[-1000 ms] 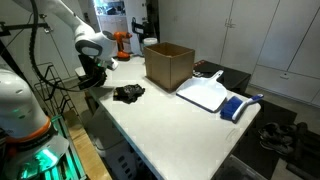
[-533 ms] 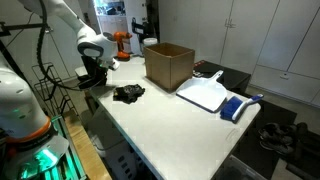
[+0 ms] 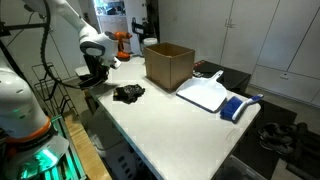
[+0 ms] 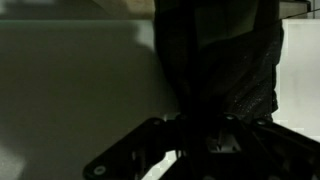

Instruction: Pick up the far right glove and stack it on the second far right glove, Pick up the far left glove and stack it on the second far left glove, pick up the gloves stack on the left and put it on top of the gloves stack on the right, pick up the gloves stack and put it in the cardboard box on the table

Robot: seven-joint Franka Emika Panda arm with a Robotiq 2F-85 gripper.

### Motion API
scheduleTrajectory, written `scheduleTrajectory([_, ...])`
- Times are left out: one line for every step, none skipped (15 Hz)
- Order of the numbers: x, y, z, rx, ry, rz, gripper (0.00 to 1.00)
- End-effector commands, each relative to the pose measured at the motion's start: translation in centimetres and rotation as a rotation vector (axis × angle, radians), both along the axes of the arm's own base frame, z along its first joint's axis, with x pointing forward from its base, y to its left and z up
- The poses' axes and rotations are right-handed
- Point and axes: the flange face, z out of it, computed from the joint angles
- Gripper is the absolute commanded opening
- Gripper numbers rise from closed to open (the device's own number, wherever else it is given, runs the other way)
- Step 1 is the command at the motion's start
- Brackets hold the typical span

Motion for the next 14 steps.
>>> scheduleTrajectory([0.3, -0.4, 1.9, 0.021, -0.036, -0.014, 0.05])
scheduleTrajectory([0.3, -0.6, 2.6, 0.027, -0.048, -0.011, 0.02])
scheduleTrajectory([0.0, -1.3, 3.9, 0.037, -0.071, -0.013, 0.03])
scheduleTrajectory([-0.1, -1.6, 4.8, 0.04, -0.09, -0.016, 0.03])
scheduleTrajectory([-0.3, -2.2, 6.1, 0.047, -0.112, -0.023, 0.04])
scheduleTrajectory([-0.5, -2.8, 7.3, 0.045, -0.131, -0.036, 0.04])
scheduleTrajectory([-0.6, -3.5, 8.6, 0.042, -0.154, -0.048, 0.04])
scheduleTrajectory([-0.8, -4.1, 9.6, 0.045, -0.173, -0.056, 0.04])
scheduleTrajectory([-0.9, -5.5, 10.6, 0.034, -0.196, -0.086, 0.04])
scheduleTrajectory([-0.9, -6.4, 11.4, 0.028, -0.217, -0.112, 0.04])
scheduleTrajectory([-0.5, -7.5, 12.1, 0.016, -0.24, -0.135, 0.04])
scheduleTrajectory([0.6, -5.6, 11.0, 0.037, -0.222, -0.097, 0.15])
scheduleTrajectory([0.5, -6.6, 11.8, 0.034, -0.239, -0.116, 0.15])
scheduleTrajectory([0.4, -7.2, 12.2, 0.034, -0.25, -0.127, 0.15])
